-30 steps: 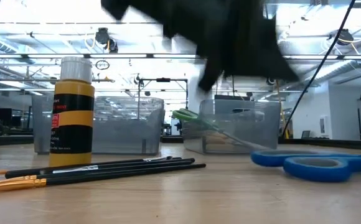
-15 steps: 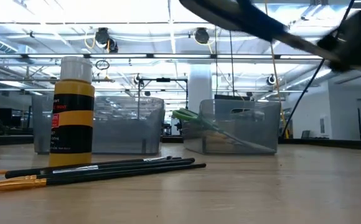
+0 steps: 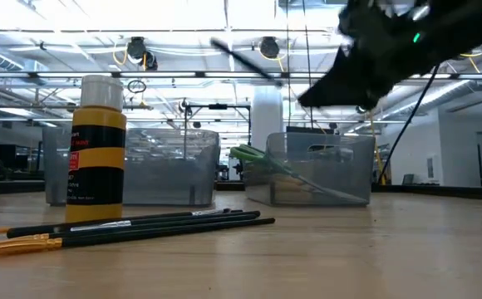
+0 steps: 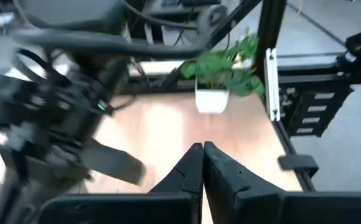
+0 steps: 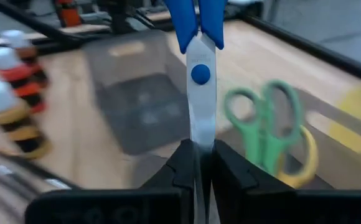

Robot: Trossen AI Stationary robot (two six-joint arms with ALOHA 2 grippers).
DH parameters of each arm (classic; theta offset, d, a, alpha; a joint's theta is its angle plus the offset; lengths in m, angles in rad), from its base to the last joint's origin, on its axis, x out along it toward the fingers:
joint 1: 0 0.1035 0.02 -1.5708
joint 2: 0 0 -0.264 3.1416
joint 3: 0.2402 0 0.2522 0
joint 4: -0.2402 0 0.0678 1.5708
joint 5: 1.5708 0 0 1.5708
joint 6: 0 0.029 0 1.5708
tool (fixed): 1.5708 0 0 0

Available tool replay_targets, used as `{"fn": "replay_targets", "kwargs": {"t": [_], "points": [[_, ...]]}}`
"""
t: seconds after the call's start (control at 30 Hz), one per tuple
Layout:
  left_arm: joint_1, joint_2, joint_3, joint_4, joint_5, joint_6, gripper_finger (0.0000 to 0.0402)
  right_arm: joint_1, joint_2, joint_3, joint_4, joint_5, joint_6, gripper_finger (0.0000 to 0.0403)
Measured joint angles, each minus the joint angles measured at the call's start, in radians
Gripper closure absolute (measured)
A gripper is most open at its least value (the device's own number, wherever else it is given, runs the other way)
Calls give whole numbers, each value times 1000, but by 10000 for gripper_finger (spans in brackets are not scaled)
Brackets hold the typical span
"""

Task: Pick & Place Paint Supplies
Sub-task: Put the blue scissors into the right bin, then put the orange paint bottle into the yellow bin

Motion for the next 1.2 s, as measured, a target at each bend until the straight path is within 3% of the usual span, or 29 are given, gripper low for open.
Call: {"fn": "replay_targets", "kwargs": {"t": [0.13,0.37,0.6,0.77,1.03,1.2], "points": [[2,0,0,-40,-14,-42,374,-59,0,-63,3,-26,66,384],[6,0,0,-98,-61,-55,372,-47,-1,-103,7,-29,121,380],[17,0,0,-133,-61,-88,371,-48,-1,-103,8,-27,123,288],[23,0,0,-135,-61,-93,371,-48,-1,-103,8,-27,124,245],[23,0,0,-165,-62,-108,371,-48,-1,-103,57,-35,117,224],[23,0,1,-185,-61,-108,371,-47,-2,-102,98,-103,63,223]]}}
